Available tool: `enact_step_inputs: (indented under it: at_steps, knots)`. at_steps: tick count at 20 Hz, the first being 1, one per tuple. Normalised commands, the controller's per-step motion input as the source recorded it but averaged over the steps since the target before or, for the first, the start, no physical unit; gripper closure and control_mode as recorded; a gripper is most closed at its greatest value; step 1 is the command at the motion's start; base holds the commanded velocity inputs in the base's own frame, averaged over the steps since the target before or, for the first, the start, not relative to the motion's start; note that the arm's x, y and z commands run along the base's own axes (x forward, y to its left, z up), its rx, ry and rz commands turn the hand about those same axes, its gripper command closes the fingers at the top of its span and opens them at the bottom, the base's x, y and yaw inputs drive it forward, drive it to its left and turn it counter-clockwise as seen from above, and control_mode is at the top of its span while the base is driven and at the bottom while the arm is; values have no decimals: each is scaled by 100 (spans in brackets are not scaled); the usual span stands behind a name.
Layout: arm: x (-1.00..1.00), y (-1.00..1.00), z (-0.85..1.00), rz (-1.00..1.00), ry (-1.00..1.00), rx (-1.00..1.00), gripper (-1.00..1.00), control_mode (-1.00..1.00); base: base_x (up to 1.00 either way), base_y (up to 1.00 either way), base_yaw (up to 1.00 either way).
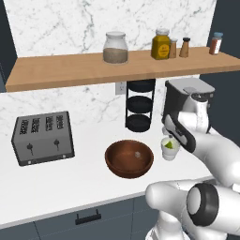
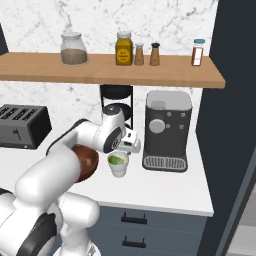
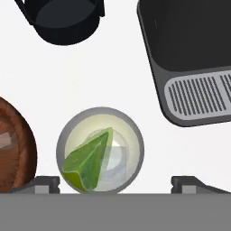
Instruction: Grab a lemon wedge from the fridge and one ice cube from the ice bowl, and put them in the glass of lemonade.
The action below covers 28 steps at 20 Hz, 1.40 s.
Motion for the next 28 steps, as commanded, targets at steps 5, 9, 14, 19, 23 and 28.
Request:
enact_step_inputs:
  at_steps: [5, 9, 14, 19, 23, 28]
  knots:
    - [-56, 0, 16, 0, -11, 8, -100, -100, 0, 0, 0]
    - [-49, 0, 15, 0, -11, 5, -100, -100, 0, 0, 0]
    - [-57, 0, 13, 0, -8, 3, -100, -100, 0, 0, 0]
    - [-100, 6, 39, 0, -23, 2, -100, -100, 0, 0, 0]
    - [-58, 59, 100, 2, -2, -22, -100, -100, 0, 0, 0]
    - [-60, 39, 100, 6, 6, -23, -100, -100, 0, 0, 0]
